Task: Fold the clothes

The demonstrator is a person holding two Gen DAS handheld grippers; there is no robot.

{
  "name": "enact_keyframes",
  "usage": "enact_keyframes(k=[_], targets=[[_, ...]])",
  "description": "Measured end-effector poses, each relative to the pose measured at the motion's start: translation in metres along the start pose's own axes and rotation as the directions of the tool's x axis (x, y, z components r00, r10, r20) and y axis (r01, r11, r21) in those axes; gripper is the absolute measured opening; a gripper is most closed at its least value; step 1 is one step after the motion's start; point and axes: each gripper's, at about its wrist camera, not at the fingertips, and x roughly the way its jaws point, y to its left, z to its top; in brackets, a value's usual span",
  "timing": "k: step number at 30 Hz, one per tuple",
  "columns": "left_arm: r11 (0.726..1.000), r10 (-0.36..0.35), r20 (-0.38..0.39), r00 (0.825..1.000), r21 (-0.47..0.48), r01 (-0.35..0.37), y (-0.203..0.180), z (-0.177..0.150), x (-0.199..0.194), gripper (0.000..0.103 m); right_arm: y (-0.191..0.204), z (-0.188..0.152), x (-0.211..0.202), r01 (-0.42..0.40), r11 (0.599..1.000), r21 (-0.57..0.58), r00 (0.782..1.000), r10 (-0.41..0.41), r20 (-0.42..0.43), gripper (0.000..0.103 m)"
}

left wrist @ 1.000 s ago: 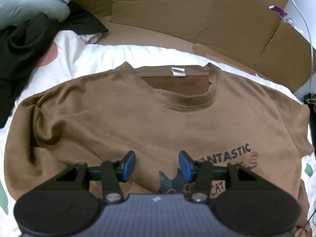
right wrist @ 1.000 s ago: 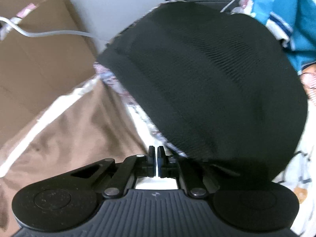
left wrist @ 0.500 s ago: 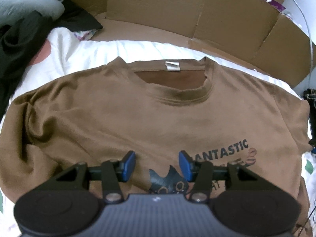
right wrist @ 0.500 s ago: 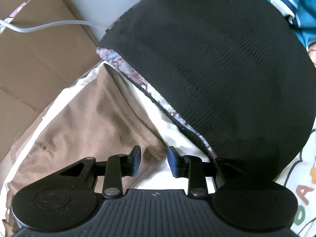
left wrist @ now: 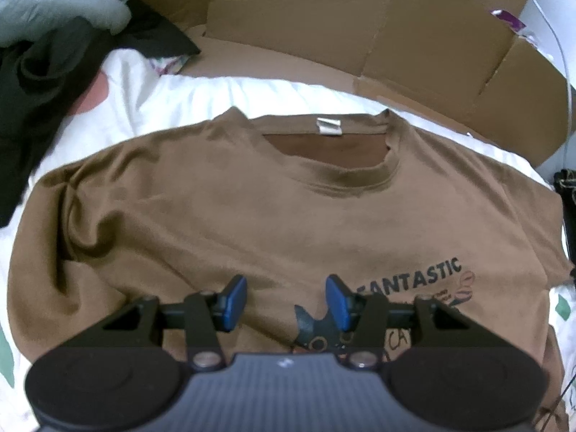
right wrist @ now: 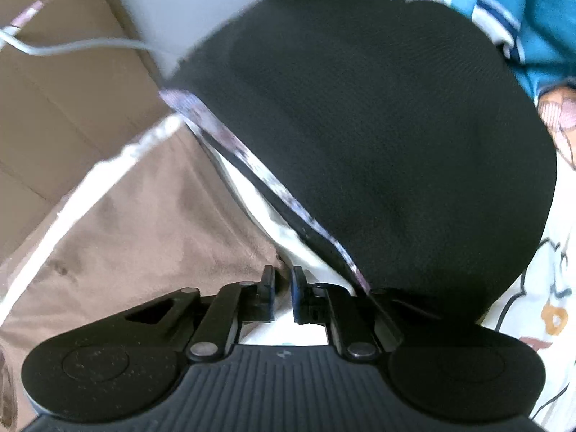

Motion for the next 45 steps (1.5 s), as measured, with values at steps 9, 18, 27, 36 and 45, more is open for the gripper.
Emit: enact_keyframes(k=[9,18,27,36,45], targets=[[0.999,0.046,0.019,0.999,-0.024,-0.045,0.014,0.007,-0.002,0.052,0.035,0.02,-0.012,-0.175,0.978,-0.117,0.981,0.183,0.069,0.011],[0.983,0.151,0.036,0.988,-0.109,-0.146,0.069,0.005,-0.017,0.052,0.123,0.014,0.015,-0.367,0.885,-0.288,0.93,0.354,-0.096,0.011],[0.957,0.236,0.034,0.971,-0.181,-0.226,0.115,-0.001,-0.035,0.052,0.193,-0.008,0.038,-0.381,0.806,-0.454,0.922,0.367,-0.121,0.029],[0.92,0.323,0.009,0.946,-0.237,-0.312,0.149,-0.002,-0.051,0.052,0.22,-0.008,0.069,-0.273,0.833,-0.481,0.959,0.276,-0.066,0.031],[0.896,0.359,-0.03,0.933,-0.267,-0.354,0.166,-0.012,-0.065,0.052,0.23,-0.003,0.081,-0.236,0.854,-0.463,0.966,0.26,-0.014,0.03]])
